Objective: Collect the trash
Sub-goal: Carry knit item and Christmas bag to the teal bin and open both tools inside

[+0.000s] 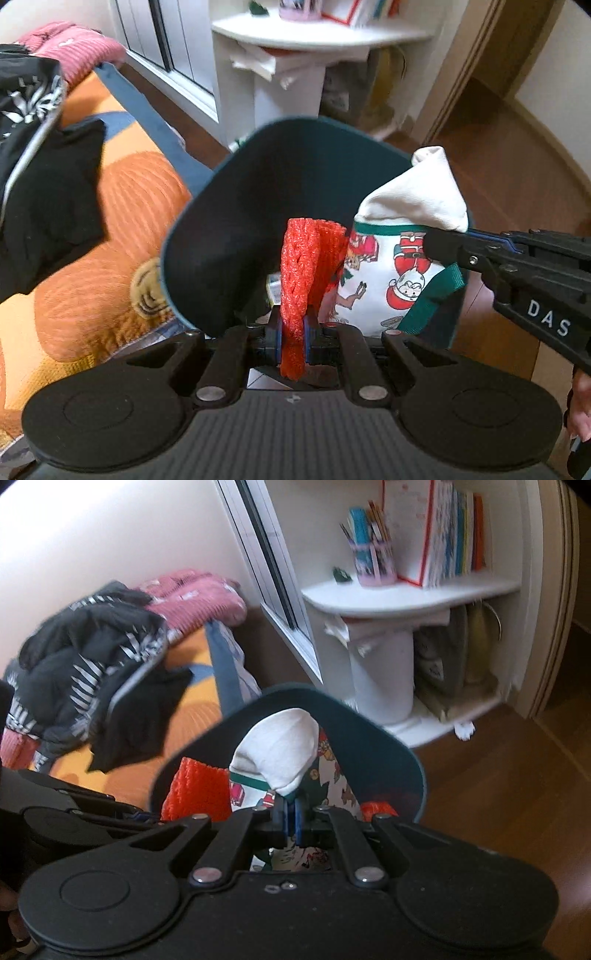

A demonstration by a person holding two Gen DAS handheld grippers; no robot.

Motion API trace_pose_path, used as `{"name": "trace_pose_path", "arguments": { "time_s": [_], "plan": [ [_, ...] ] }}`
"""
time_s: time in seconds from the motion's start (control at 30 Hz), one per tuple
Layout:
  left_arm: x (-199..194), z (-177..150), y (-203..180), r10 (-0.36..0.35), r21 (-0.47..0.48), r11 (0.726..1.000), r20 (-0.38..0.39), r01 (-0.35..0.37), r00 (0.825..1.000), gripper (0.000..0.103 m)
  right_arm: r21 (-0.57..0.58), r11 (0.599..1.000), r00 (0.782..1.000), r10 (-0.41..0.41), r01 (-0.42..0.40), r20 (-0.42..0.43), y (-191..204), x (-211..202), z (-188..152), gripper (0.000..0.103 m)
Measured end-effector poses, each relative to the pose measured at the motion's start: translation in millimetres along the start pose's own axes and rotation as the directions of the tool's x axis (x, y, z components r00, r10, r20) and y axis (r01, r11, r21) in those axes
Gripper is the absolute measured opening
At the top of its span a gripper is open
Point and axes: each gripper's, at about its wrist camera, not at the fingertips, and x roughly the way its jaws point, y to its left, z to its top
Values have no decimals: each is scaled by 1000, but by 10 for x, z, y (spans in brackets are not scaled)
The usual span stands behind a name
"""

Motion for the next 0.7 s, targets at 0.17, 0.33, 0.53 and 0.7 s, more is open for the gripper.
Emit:
{"name": "trace_pose_path", "arguments": {
  "time_s": [0.17,0.33,0.53,0.7],
  "plan": [
    [268,12,-64,24,21,1000,-60,-23,998,10,16,1000,999,-14,14,-39,-42,119,-77,9],
    [384,5,-121,37,21,999,-81,-36,996,10,20,1000,998,-22,23,-65,-65,132,-94,15],
    [381,2,-121,40,-5,999,-93,-41,995,11,28,999,997,-32,34,-74,-85,68,-110,23],
    [254,-14,-72,21,-35,999,-77,-23,997,17,21,1000,997,-20,21,-72,-47,-60,-122,25]
  ]
}}
